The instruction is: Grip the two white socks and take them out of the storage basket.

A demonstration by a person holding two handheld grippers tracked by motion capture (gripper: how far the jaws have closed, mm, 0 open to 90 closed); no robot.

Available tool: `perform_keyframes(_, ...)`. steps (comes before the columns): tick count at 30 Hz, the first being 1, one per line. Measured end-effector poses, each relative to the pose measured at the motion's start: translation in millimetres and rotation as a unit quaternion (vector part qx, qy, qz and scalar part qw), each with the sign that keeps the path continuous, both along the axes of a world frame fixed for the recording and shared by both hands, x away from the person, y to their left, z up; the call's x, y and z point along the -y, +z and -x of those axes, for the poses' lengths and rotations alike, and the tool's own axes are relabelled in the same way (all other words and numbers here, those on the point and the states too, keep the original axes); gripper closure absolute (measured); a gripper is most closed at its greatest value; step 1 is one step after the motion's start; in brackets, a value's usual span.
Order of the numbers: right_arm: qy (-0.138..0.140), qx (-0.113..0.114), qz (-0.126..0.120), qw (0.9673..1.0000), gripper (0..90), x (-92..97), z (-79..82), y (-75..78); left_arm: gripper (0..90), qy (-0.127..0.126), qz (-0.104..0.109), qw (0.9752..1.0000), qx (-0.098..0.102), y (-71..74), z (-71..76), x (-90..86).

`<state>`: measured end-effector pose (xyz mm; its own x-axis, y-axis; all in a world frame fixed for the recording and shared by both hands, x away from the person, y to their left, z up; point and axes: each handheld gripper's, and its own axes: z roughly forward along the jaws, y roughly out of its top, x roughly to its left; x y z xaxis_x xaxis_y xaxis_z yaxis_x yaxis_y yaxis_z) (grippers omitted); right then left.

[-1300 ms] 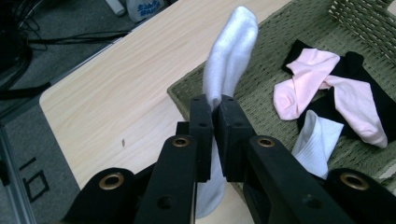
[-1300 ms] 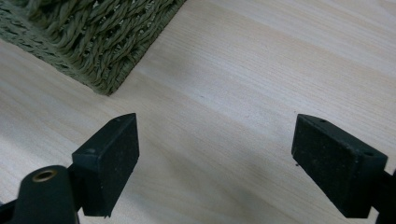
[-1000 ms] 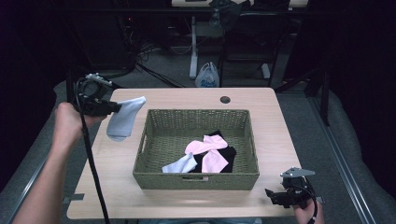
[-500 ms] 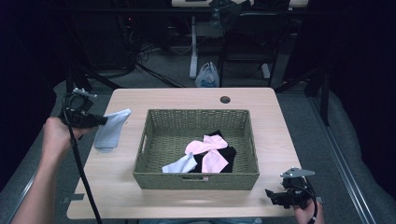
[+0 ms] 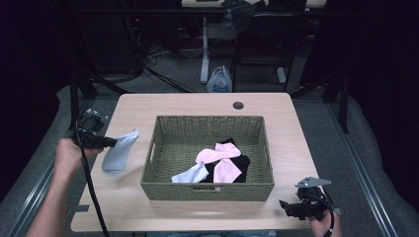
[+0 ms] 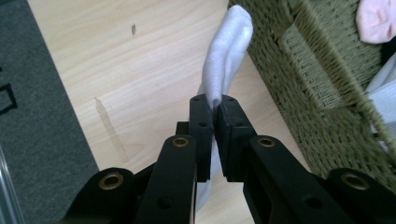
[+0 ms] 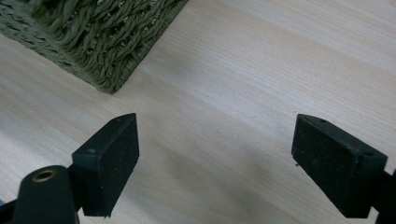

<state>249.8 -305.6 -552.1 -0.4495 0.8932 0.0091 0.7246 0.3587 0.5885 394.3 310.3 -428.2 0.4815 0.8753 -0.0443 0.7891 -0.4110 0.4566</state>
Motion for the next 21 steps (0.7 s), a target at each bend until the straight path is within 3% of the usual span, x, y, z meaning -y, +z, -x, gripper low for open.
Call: perform_keyframes(21, 0.002, -0.001, 0.001, 1.0, 14.8, -0.5, -0.4, -0.6, 84.9, 0.01, 0.006, 0.9973, -0.073, -64.9, -13.0, 7.1)
